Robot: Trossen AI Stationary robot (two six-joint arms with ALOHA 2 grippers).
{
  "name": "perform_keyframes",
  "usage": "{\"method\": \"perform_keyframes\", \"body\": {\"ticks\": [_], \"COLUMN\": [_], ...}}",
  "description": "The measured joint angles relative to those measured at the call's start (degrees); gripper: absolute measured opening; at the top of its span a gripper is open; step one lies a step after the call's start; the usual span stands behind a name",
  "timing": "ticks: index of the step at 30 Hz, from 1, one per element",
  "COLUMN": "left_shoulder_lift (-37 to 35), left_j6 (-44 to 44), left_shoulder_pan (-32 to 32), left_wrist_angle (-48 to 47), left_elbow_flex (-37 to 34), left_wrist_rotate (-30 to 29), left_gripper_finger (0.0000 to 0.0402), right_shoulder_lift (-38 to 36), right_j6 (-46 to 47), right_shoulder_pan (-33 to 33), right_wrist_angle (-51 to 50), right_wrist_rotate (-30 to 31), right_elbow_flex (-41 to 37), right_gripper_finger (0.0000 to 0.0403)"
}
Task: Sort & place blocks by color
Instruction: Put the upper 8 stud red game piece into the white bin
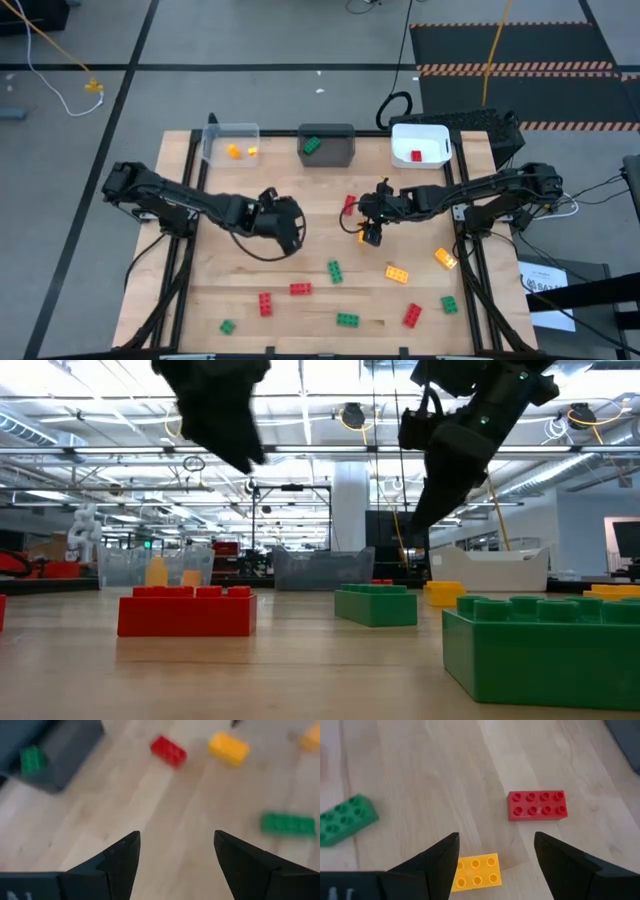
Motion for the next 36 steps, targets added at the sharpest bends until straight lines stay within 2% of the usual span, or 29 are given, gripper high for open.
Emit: {"method": "perform_keyframes", "body": {"ticks": [2,5,9,16,20,23,27,36], "left_shoulder_lift": [0.03,0.73,0.62,0.60,0.60,0.60,0.60,-1.33], "left_j6": [0.77,4.43,9.82,16.56,15.76,16.05,18.11,18.47], "left_shoulder_pan": [0.42,2.20,5.77,14.47,18.33,19.36,19.36,20.63], "left_wrist_angle": [4.21,17.14,26.96,27.59,28.10,28.03,27.40,16.18], "left_elbow_flex": [-2.90,-6.77,-9.87,-10.33,-10.33,-10.33,-10.33,-10.34], "left_wrist_rotate": [-1.72,-1.52,1.63,6.06,7.01,7.16,7.29,7.16], "left_gripper_finger": [0.0255,0.0255,0.0255,0.0255,0.0255,0.0255,0.0255,0.0255], "right_shoulder_lift": [0.00,0.00,0.00,1.82,6.66,11.55,17.39,22.28], "right_j6": [3.21,6.37,2.32,-20.04,-26.38,-31.55,-41.49,-57.93], "right_shoulder_pan": [-1.17,-3.50,-6.85,-8.81,-9.11,-9.57,-9.57,-8.82], "right_wrist_angle": [0.87,1.74,-0.46,-4.57,-10.95,-17.78,-23.92,-22.26], "right_wrist_rotate": [0.02,-1.18,-4.78,-6.08,-4.15,-1.70,-1.47,-1.38], "right_elbow_flex": [0.00,0.09,2.01,9.12,15.40,19.97,23.98,24.92], "right_gripper_finger": [0.0251,0.0251,0.0251,0.0251,0.0251,0.0251,0.0251,0.0251]}}
